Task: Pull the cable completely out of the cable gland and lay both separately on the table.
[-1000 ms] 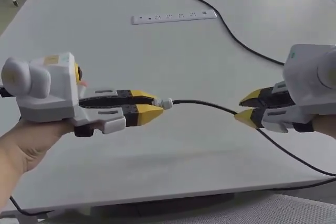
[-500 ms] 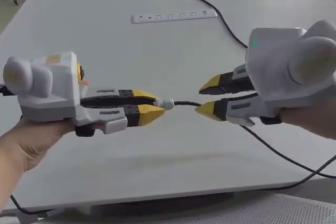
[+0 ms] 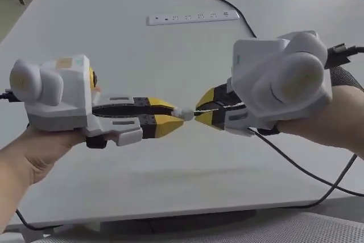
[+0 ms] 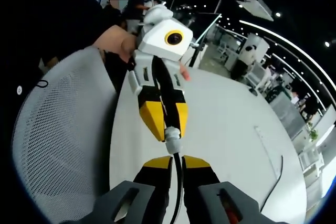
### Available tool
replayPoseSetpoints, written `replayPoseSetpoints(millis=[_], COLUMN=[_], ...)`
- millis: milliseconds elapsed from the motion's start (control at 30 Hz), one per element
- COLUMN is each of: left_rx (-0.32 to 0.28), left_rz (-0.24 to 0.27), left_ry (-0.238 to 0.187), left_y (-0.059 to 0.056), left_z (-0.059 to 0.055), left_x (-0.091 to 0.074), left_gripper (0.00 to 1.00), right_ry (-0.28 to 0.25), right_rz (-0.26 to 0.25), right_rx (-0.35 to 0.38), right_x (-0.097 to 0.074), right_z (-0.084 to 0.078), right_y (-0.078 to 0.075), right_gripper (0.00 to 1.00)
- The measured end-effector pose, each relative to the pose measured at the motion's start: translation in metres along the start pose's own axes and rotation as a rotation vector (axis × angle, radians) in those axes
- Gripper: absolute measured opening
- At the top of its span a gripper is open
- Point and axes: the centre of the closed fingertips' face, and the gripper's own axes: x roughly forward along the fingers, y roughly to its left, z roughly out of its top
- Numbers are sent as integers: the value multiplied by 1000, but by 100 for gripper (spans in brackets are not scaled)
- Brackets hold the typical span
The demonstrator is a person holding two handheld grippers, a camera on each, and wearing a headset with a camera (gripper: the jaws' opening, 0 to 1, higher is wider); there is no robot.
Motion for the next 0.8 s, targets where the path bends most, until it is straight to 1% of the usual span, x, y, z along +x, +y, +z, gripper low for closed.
replayPoseSetpoints(millis=[133, 333, 567, 800], left_rx=[2, 4, 2, 0], left_rz=[-2, -1, 9, 21], left_ry=[0, -13, -18, -23], left_y=[-1, -1, 2, 6], left_z=[0, 3, 3, 5], left_x=[0, -2, -6, -10], left_gripper=[15, 15, 15, 15], right_ry=[0, -13, 2, 19], right_rz=[-2, -15, -30, -62], right_rx=[5, 27, 54, 90], right_x=[0, -3, -9, -20], right_z=[0, 2, -8, -22], right_y=[0, -2, -5, -13], right_gripper=[0, 0, 0, 0])
